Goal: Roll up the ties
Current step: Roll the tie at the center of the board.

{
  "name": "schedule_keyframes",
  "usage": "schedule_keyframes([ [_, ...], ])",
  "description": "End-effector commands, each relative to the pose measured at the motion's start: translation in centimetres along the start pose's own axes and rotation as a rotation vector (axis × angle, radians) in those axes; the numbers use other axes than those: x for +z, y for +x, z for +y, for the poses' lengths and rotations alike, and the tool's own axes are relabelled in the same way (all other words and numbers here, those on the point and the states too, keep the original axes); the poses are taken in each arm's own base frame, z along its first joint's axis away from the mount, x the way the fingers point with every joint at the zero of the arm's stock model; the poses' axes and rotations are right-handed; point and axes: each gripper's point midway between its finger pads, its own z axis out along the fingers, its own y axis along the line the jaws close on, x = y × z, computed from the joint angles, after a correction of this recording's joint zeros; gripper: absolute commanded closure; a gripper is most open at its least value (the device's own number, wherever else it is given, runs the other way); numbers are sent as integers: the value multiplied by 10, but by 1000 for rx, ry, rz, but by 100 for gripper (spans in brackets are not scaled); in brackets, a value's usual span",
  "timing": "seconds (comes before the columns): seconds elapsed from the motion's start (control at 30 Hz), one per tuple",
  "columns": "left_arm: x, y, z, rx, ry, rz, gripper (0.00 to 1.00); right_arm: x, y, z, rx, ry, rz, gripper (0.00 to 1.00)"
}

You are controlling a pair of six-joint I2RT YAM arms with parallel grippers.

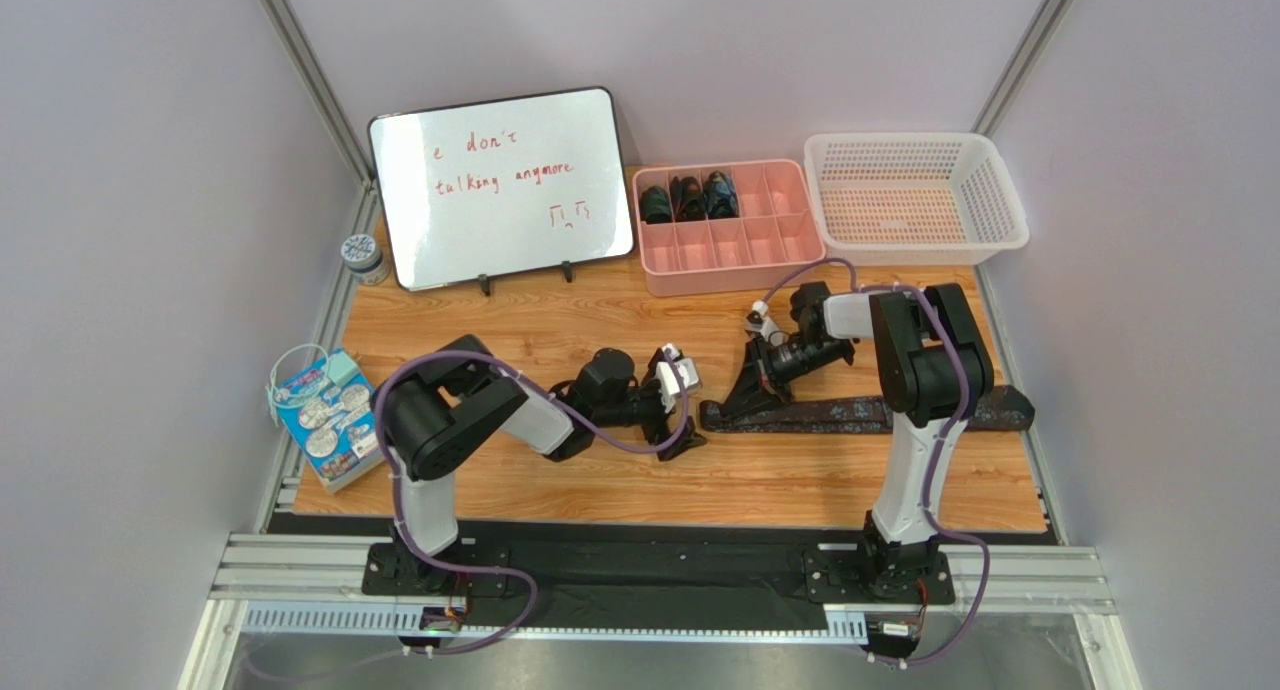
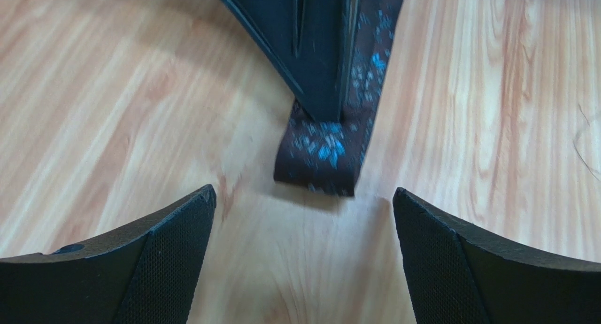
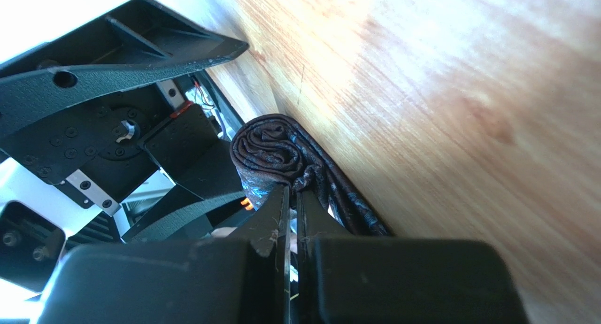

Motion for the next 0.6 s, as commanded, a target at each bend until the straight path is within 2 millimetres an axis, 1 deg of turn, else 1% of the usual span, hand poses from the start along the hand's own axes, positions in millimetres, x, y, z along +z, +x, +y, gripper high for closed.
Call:
schedule_keyframes([
  [0.0, 19, 13, -15, -29, 67, -33, 1, 6, 8, -54, 1, 187, 23, 100],
  [0.07, 28, 16, -20, -6, 92, -34, 5, 6, 8, -57, 8, 195, 25, 100],
  [0.1, 32, 16, -25, 17, 106, -35, 10, 7, 9, -58, 8, 197, 27, 100],
  [0.13, 34, 21, -26, 24, 110, -27, 14, 6, 8, -59, 12, 196, 24, 100],
  [0.17, 37, 19, -26, 36, 115, -30, 20, 5, 6, -57, 10, 188, 20, 100],
  [0.2, 36, 25, -27, 63, 114, 0, 38, 4, 4, -55, 14, 171, 13, 100],
  [0.23, 37, 19, -28, 97, 120, 10, 51, 2, 1, -50, -1, 165, 3, 100],
  [0.27, 32, 39, -26, 100, 93, 116, 61, 1, -1, -46, -15, 152, -3, 100],
  [0.3, 32, 44, -29, 177, 93, 162, 69, 0, -3, -39, -23, 129, -9, 100],
  [0.33, 31, 40, -25, 202, 82, 186, 71, -2, -6, -34, -39, 120, -21, 100],
  [0.37, 22, 55, -24, 197, 76, 270, 74, -7, -13, -24, -66, 111, -44, 100],
  [0.4, 19, 56, -21, 221, 72, 293, 79, -11, -15, -17, -79, 104, -54, 96],
  [0.43, 17, 51, -19, 238, 69, 304, 81, -14, -18, -12, -93, 101, -66, 93],
  [0.47, 9, 61, -20, 227, 72, 362, 82, -21, -21, -2, -128, 98, -90, 89],
  [0.5, 10, 56, -19, 228, 72, 370, 85, -25, -20, 3, -138, 95, -96, 80],
  [0.53, 8, 58, -19, 226, 78, 398, 85, -28, -21, 7, -150, 95, -107, 75],
  [0.57, 1, 67, -22, 204, 91, 457, 86, -32, -20, 11, -161, 96, -117, 65],
])
